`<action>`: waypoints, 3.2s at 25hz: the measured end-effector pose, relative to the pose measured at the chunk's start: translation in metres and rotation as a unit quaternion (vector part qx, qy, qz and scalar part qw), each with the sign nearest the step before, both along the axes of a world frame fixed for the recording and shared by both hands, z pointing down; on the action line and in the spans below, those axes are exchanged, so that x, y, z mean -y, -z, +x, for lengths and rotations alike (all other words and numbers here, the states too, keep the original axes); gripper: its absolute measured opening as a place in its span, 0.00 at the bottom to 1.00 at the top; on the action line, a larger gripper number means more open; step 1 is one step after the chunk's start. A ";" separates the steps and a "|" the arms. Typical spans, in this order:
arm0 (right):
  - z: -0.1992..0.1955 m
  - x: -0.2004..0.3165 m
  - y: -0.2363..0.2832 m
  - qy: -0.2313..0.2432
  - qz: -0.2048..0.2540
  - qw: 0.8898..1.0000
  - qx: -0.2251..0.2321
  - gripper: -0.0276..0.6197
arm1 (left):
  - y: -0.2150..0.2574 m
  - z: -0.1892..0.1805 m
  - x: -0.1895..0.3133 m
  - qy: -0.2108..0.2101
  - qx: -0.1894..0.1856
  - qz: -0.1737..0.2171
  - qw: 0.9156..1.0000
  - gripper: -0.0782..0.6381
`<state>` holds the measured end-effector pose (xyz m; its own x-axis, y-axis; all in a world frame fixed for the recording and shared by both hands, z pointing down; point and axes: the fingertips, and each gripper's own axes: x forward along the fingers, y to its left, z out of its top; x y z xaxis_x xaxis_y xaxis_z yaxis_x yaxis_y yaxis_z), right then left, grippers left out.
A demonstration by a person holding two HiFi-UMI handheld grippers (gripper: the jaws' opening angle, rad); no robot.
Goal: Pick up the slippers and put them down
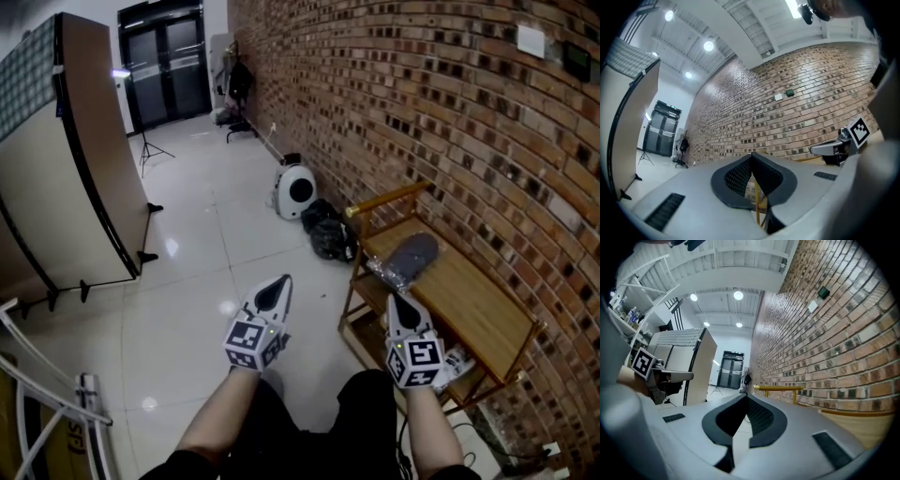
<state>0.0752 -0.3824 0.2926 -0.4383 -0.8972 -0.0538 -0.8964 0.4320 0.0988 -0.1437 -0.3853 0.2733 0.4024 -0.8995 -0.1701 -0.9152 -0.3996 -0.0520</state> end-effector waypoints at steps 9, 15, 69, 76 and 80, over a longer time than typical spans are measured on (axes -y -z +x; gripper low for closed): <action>0.085 -0.018 0.003 -0.099 0.004 0.995 0.015 0.06 | -0.001 0.102 0.029 -0.110 0.002 -0.009 0.994 0.11; 0.125 -0.031 0.003 -0.130 0.009 0.991 0.014 0.06 | -0.010 0.161 0.038 -0.151 0.017 -0.036 0.988 0.11; 0.099 0.000 -0.020 0.000 -0.008 0.997 0.081 0.06 | -0.062 0.149 0.092 -0.226 -0.572 -0.215 0.758 0.21; 0.047 -0.007 -0.017 0.066 -0.014 0.995 0.072 0.06 | -0.067 0.097 0.034 -0.183 -0.572 -0.161 0.783 0.22; 0.021 -0.014 -0.018 0.109 -0.020 0.992 0.058 0.06 | -0.073 0.062 0.008 -0.136 -0.583 -0.127 0.791 0.22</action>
<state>0.0961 -0.3688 0.3111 -0.6147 -0.7846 -0.0810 -0.7860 0.6179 -0.0213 -0.0814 -0.3931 0.3464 0.2899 -0.8713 -0.3961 -0.1607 -0.4523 0.8773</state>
